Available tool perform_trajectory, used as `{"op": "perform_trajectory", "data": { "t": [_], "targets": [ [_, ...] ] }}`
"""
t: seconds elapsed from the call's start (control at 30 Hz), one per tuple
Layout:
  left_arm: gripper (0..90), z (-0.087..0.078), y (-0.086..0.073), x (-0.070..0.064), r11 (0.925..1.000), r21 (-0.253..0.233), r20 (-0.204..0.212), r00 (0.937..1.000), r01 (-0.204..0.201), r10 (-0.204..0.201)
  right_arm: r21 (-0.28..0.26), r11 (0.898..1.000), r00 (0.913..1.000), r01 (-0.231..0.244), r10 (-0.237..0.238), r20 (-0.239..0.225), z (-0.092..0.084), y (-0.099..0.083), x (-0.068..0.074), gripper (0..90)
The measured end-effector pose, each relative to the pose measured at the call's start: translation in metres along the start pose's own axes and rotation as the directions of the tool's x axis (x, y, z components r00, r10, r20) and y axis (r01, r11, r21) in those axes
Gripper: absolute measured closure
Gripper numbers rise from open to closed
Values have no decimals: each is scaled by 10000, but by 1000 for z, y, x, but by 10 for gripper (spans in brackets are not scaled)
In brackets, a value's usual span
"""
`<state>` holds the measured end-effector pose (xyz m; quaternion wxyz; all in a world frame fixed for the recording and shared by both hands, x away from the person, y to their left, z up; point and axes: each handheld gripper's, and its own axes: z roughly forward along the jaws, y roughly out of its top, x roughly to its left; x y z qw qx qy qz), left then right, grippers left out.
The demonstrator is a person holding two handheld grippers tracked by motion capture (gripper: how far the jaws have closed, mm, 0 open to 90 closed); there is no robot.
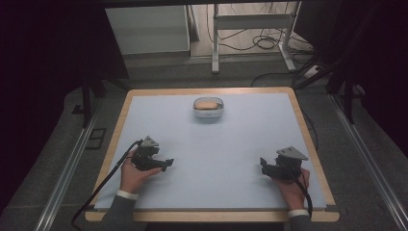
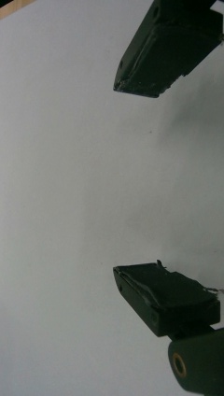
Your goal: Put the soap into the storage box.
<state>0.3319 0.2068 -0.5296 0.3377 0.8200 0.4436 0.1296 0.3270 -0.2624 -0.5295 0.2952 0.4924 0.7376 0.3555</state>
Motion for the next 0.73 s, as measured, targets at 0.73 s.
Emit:
{"op": "perform_trajectory", "data": {
  "t": [0.73],
  "targets": [
    [192,-10,-6,3,9983,-415,381,9985,416,-400,-111,9999,9996,-71,68,-286,-1,0,-2,101]
  ]
}}
